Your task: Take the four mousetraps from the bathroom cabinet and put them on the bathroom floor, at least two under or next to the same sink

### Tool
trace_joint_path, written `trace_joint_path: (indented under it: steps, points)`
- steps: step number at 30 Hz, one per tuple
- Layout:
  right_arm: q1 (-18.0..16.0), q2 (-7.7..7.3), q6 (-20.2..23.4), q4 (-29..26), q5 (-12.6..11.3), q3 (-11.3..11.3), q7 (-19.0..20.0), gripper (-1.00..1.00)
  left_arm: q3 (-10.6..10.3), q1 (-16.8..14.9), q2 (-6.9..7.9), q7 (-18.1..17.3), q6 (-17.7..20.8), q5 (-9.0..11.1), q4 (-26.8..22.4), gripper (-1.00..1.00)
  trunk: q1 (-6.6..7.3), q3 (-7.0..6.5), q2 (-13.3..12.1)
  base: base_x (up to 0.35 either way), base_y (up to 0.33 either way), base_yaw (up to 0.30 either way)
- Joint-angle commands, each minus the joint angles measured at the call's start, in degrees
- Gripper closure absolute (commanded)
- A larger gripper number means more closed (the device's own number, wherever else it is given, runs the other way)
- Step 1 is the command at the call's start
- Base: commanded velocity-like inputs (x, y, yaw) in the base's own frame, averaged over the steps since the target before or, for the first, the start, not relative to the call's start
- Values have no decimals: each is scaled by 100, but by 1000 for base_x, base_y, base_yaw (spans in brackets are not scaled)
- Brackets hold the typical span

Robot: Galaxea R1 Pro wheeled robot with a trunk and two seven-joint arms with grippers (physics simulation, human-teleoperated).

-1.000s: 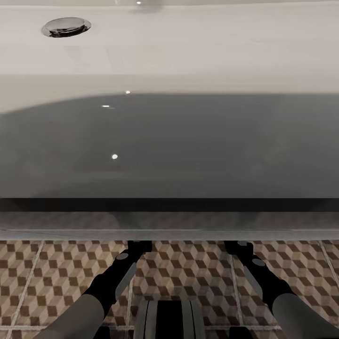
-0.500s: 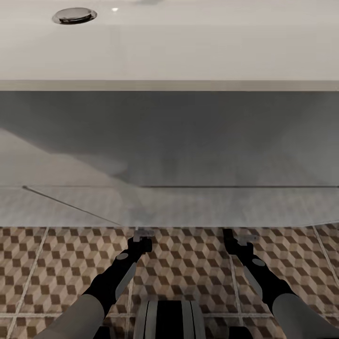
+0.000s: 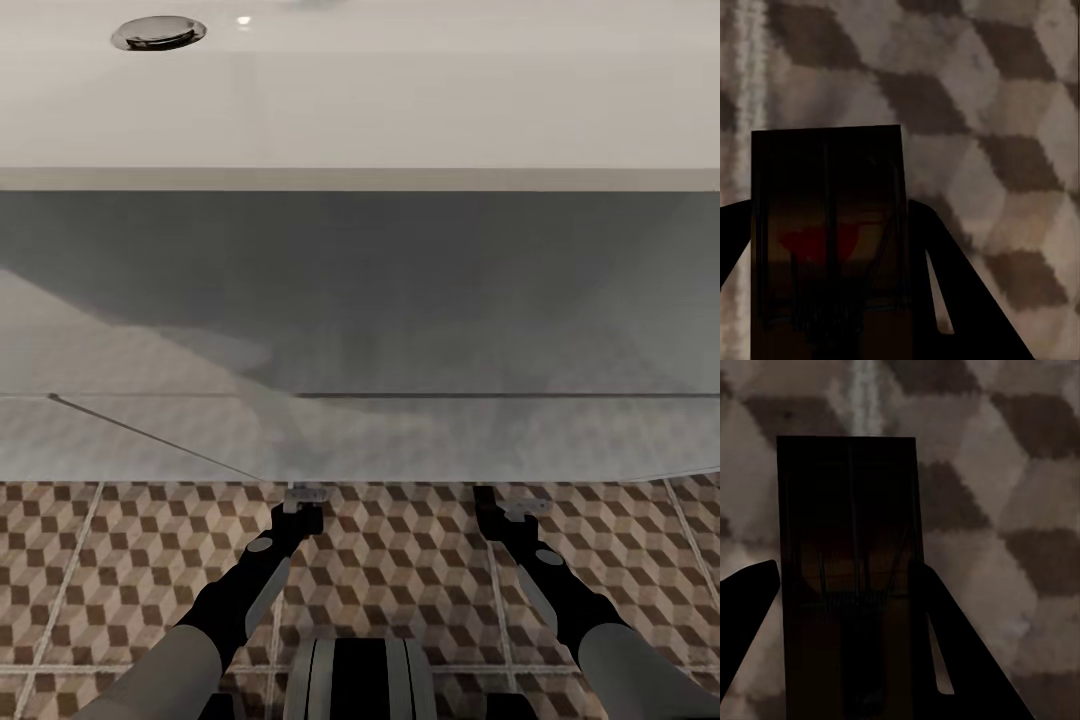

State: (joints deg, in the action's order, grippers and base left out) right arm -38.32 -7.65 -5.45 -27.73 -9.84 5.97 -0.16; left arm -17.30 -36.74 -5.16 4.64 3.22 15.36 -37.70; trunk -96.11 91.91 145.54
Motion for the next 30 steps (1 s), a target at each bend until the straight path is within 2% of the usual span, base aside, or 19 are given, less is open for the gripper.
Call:
trace_joint_path:
  steps: [1,21,30]
  points:
    - [0,0,-3,0,0,0,-2,100,-1,0,-1,14,-28,-24,3,100,0,0,0,0,0,0]
    - [-148,-2,-30,-31,20,0,-2,100,7,-9,54,9,-125,-41,-118,100,0,0,0,0,0,0]
    - [-255,-8,-38,-31,18,0,-2,100,59,-32,66,11,-350,-40,-157,100,0,0,0,0,0,0]
